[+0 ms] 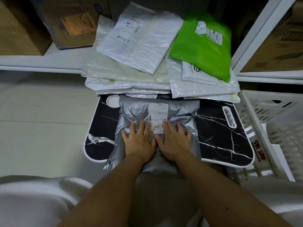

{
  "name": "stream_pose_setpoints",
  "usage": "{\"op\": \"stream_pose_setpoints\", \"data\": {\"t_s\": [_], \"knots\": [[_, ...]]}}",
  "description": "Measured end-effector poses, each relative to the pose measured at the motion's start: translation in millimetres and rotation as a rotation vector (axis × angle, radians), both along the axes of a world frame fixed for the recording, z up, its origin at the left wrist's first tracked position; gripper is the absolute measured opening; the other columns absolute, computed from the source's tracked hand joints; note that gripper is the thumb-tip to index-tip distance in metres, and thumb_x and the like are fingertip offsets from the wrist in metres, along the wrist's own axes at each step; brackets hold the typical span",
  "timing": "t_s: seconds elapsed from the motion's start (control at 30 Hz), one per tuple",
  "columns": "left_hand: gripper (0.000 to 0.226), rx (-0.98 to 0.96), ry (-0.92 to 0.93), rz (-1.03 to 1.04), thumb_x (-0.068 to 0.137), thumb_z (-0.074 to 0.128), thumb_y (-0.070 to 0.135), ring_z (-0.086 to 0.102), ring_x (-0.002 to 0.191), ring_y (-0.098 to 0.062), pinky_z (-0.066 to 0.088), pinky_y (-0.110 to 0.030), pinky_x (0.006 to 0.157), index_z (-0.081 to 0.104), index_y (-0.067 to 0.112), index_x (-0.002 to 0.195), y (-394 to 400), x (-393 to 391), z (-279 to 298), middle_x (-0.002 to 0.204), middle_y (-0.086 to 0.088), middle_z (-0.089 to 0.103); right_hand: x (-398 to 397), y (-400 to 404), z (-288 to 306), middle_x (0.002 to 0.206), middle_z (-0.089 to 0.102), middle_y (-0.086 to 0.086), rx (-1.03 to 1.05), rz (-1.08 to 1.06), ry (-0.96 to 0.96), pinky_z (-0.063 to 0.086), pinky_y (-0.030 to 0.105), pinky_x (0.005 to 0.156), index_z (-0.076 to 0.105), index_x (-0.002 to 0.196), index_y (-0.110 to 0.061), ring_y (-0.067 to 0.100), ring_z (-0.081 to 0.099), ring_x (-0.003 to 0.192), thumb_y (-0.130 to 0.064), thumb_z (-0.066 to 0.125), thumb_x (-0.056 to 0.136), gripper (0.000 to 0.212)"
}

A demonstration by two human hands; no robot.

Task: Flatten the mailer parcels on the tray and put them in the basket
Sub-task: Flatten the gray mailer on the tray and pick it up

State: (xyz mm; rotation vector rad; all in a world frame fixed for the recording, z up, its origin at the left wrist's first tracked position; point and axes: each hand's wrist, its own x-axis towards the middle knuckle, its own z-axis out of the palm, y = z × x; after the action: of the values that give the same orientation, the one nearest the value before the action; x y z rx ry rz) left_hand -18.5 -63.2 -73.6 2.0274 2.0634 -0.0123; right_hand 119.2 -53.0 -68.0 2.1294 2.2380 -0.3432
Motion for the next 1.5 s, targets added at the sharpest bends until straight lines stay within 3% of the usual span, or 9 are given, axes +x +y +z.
{"op": "stream_pose_setpoints", "data": {"t_s": [0.17,0.4,0.5,0.6,0.9,1.03,1.17,1.33,1.5], "knots": [[0.07,0.136,0.057,-0.028,0.092,0.021,0.06,0.033,0.127,-0.024,0.022,-0.054,0.107,0.013,0.023,0.151,8,-2,4,0.147,0.007,0.033,-2,11,5,0.153,0.028,-0.005,0.061,0.006,-0.033,0.023,0.055,0.105,0.01,0.153,-0.025,0.027,0.026,0.135,-0.064,0.021,0.093,0.072],[0.044,0.28,0.048,0.009,0.094,0.029,0.043,0.04,0.116,-0.022,0.026,-0.046,0.103,0.062,0.026,0.115,35,-2,20,0.121,0.001,0.051,-9,32,12,0.146,0.038,0.007,0.29,0.106,-0.162,0.013,0.053,0.108,0.055,0.127,-0.023,0.027,0.024,0.14,-0.049,0.028,0.099,0.047],[0.051,0.204,0.091,-0.058,0.097,0.019,0.045,0.009,0.145,-0.03,0.003,-0.059,0.113,0.029,0.034,0.146,44,-3,15,0.155,-0.006,0.019,-8,38,6,0.162,0.007,0.005,0.211,0.148,-0.102,-0.007,0.062,0.112,0.026,0.149,-0.036,0.03,-0.007,0.148,-0.05,0.017,0.1,0.051],[0.054,0.017,0.108,-0.087,0.098,0.008,0.053,-0.02,0.144,-0.034,-0.006,-0.066,0.11,-0.007,0.043,0.149,53,-7,1,0.159,0.002,-0.017,-2,43,-1,0.162,-0.007,0.001,0.053,0.089,-0.065,-0.009,0.067,0.108,0.011,0.15,-0.045,0.037,-0.015,0.146,-0.062,0.014,0.096,0.057],[0.056,-0.071,0.092,-0.085,0.097,0.01,0.054,-0.016,0.144,-0.037,-0.002,-0.067,0.11,-0.009,0.043,0.148,61,-7,-2,0.16,0.004,-0.014,0,54,-7,0.162,-0.005,0.0,-0.046,0.063,-0.028,0.002,0.068,0.111,0.007,0.151,-0.042,0.038,-0.007,0.146,-0.07,0.014,0.091,0.066],[0.058,-0.01,0.099,-0.056,0.097,0.015,0.051,0.006,0.145,-0.035,0.004,-0.063,0.112,0.01,0.033,0.152,64,-4,1,0.16,0.003,0.007,1,58,-6,0.161,0.008,-0.001,-0.01,0.036,-0.019,0.009,0.064,0.111,0.017,0.15,-0.037,0.035,0.007,0.145,-0.07,0.019,0.091,0.068],[0.048,0.228,0.138,0.011,0.097,0.027,0.043,0.042,0.12,-0.029,0.024,-0.053,0.109,0.047,0.017,0.132,78,3,12,0.129,-0.005,0.049,0,72,6,0.144,0.036,0.006,0.147,0.05,-0.086,0.024,0.053,0.103,0.04,0.137,-0.027,0.031,0.032,0.13,-0.058,0.031,0.094,0.053],[0.06,0.067,0.147,-0.062,0.095,0.01,0.059,-0.014,0.143,-0.041,-0.001,-0.069,0.109,-0.007,0.04,0.149,95,8,2,0.16,-0.003,-0.011,5,82,-2,0.162,0.006,-0.001,0.119,0.115,-0.084,-0.001,0.064,0.111,0.016,0.15,-0.04,0.031,-0.003,0.148,-0.052,0.017,0.099,0.052],[0.058,-0.112,0.129,-0.058,0.092,0.003,0.064,-0.023,0.14,-0.044,-0.005,-0.072,0.106,-0.018,0.047,0.144,102,5,-6,0.155,0.004,-0.029,10,88,-10,0.161,-0.013,-0.003,-0.103,0.019,-0.012,-0.005,0.071,0.108,-0.001,0.149,-0.05,0.042,-0.017,0.144,-0.07,0.008,0.092,0.061]]}}
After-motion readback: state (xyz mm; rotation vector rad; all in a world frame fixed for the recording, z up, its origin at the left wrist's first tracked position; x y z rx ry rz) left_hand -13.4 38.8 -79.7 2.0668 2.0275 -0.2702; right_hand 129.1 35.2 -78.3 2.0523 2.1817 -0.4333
